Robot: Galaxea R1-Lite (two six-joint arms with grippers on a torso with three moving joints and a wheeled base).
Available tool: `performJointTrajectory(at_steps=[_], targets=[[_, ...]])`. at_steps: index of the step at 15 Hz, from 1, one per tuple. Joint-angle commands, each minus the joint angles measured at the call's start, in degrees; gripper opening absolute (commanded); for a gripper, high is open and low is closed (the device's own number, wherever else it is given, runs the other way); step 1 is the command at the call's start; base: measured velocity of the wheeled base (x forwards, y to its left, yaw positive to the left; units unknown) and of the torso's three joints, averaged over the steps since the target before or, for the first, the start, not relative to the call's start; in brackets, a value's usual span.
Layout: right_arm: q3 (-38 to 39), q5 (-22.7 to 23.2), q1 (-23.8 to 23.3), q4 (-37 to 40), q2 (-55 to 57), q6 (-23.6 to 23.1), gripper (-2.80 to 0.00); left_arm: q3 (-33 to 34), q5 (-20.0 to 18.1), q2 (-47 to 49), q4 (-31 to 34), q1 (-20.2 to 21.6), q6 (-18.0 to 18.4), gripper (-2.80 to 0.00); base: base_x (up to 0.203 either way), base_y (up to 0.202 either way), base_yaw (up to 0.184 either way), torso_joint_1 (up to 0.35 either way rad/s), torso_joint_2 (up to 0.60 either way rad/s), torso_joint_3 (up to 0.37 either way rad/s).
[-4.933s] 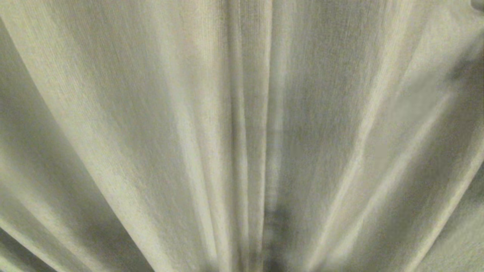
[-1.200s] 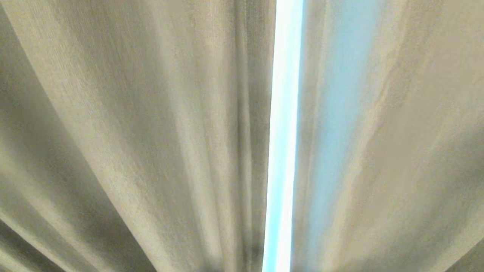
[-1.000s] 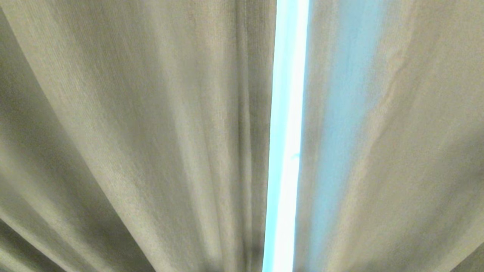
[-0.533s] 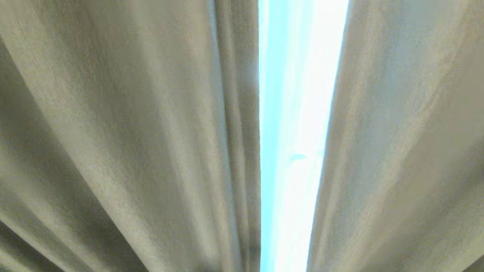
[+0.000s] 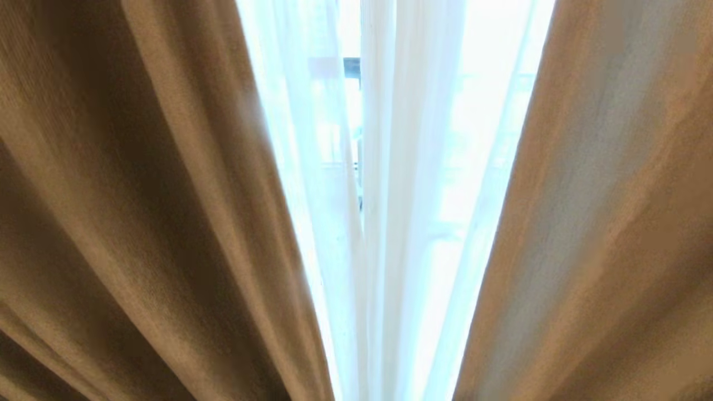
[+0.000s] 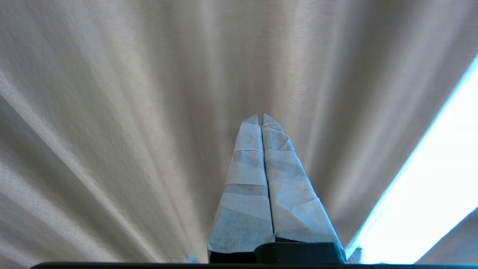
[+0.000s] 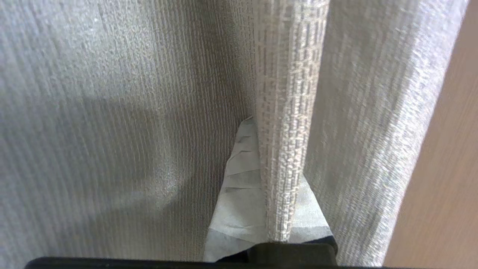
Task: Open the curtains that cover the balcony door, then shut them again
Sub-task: Pull the outer curtains open on both sides
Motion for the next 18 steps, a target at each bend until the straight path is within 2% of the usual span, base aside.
performJointTrajectory(at_steps=[1,9,18], targets=[[0.05,0.09,0.02,-0.47,-0.27,0.0,-2.8,-0.01,0.0,-0.02,0.04,-0.01,0.02,-2.8,0.0,0.0,0.0,0.0,0.0,0.0],[0.98,0.38,1.35,0.54,-4.79,0.09,-2.8,-0.01,0.0,-0.02,0.04,0.04,0.02,-2.8,0.0,0.0,0.0,0.0,0.0,0.0],[9.88,0.34,8.62,1.29,-15.05,0.09,-2.8,-0.01,0.0,-0.02,0.04,-0.01,0.02,-2.8,0.0,0.0,0.0,0.0,0.0,0.0]])
